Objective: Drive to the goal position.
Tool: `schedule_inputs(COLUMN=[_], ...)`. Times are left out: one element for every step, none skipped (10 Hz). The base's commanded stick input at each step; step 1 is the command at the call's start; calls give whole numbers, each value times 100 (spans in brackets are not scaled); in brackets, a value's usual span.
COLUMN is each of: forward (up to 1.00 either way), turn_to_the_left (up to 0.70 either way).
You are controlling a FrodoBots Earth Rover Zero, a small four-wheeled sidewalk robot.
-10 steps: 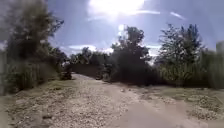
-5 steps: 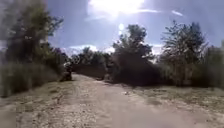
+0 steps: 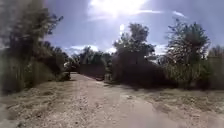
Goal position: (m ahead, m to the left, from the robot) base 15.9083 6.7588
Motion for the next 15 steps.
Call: schedule_inputs(forward=[70, 70, 70, 70, 70, 70, 70, 70, 70, 70, 70, 70, 70, 70, 70], turn_to_the_left=[0, 0, 0, 0, 0, 0, 0, 0, 0, 0, 0, 0, 0, 0, 0])
